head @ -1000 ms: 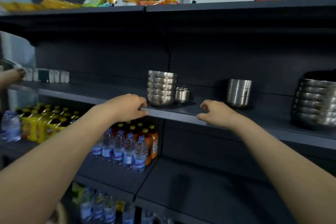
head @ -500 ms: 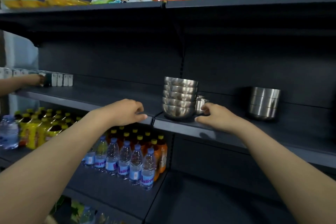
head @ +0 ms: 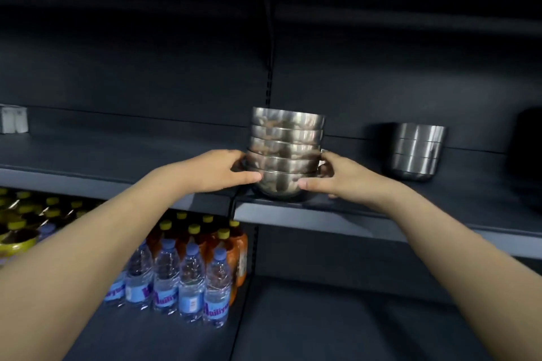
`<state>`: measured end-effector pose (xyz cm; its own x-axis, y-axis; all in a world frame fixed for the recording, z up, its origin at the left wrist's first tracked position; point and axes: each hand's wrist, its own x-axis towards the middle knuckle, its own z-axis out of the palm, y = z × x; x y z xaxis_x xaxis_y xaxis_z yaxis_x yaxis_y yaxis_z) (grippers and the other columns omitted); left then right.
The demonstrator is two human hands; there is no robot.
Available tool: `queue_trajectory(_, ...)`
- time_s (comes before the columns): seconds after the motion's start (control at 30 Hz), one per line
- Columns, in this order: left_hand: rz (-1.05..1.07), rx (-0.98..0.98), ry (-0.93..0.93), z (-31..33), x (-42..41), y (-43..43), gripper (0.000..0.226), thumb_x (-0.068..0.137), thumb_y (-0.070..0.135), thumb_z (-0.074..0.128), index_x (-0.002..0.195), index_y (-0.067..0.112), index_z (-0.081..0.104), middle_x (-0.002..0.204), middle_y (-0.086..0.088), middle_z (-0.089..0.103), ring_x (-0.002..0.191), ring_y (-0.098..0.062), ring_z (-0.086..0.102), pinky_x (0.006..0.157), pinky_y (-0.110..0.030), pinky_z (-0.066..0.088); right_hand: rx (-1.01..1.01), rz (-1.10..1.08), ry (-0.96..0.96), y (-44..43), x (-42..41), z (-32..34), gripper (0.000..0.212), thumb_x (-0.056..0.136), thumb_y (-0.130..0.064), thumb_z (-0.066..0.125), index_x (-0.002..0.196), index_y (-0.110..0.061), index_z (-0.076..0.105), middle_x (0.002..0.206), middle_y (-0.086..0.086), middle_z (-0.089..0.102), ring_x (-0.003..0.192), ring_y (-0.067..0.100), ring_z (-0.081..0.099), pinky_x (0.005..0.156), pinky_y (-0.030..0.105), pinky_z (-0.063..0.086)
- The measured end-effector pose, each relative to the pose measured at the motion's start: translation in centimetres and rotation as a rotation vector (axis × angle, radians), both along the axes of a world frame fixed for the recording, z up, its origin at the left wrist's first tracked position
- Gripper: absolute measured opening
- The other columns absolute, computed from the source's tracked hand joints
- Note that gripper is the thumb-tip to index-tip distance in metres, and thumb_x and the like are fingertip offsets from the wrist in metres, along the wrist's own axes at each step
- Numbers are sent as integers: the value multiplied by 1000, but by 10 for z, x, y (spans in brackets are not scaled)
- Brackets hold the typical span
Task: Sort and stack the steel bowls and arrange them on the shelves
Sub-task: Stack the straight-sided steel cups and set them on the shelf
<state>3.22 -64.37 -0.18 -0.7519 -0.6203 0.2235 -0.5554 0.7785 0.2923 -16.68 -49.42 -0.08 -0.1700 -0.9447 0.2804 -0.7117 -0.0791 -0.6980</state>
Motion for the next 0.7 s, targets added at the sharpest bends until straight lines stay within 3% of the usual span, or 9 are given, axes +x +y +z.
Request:
queue_trajectory(0.1, -50, 106, 85, -5, -3, -3, 82, 71, 70, 48, 137, 22, 44, 132, 7, 54, 118, -10, 51, 103, -29, 42, -26, -19, -45, -9, -3, -5, 38, 79, -36, 73, 110, -39, 52, 102, -24, 62, 89, -13, 58, 68, 9, 45)
queue_trajectory(0.17, -84, 167, 134, -7, -4, -5, 79, 72, 67, 56, 136, 21, 46, 129, 8, 56, 116, -9, 53, 102, -28, 42, -59, -23, -81, -13, -4, -8, 33, 79, -34, 74, 105, -38, 53, 100, -23, 63, 90, -10, 59, 69, 12, 48)
queue_trajectory(0.27, -107, 254, 216, -10, -4, -8, 94, 55, 78, 64, 129, 21, 52, 121, 7, 62, 111, -9, 59, 99, -35, 48, -90, -34, -111, -17, -7, -11, 37, 77, -32, 76, 108, -35, 54, 96, -21, 62, 89, -4, 59, 74, 18, 52)
queue_trajectory(0.4, -120, 252, 239, -9, -7, -8, 80, 59, 61, 61, 125, 18, 56, 120, 7, 63, 111, -8, 58, 103, -31, 44, -122, -58, -103, -18, -9, -11, 41, 73, -34, 79, 107, -32, 56, 98, -16, 64, 92, 1, 60, 86, 23, 51)
queue_trajectory(0.5, -137, 273, 252, -9, -9, -6, 67, 66, 53, 64, 122, 17, 58, 117, 6, 65, 110, -9, 59, 105, -33, 43, -121, -59, -89, -13, -11, -10, 35, 74, -31, 79, 101, -32, 57, 92, -17, 64, 87, -1, 60, 84, 19, 48)
queue_trajectory(0.6, -148, 237, 239, -7, -13, -1, 77, 60, 59, 61, 124, 18, 58, 124, 7, 61, 113, -8, 57, 105, -32, 42, -113, -83, -68, -6, -15, -8, 34, 71, -35, 80, 98, -34, 59, 97, -16, 68, 95, 1, 63, 89, 21, 49)
queue_trajectory(0.7, -179, 230, 249, -4, -19, 6, 82, 57, 63, 61, 126, 19, 57, 130, 10, 57, 116, -6, 55, 105, -30, 41, -112, -125, -54, 2, -21, -7, 52, 65, -44, 81, 109, -26, 62, 101, -11, 70, 99, 6, 64, 95, 30, 51)
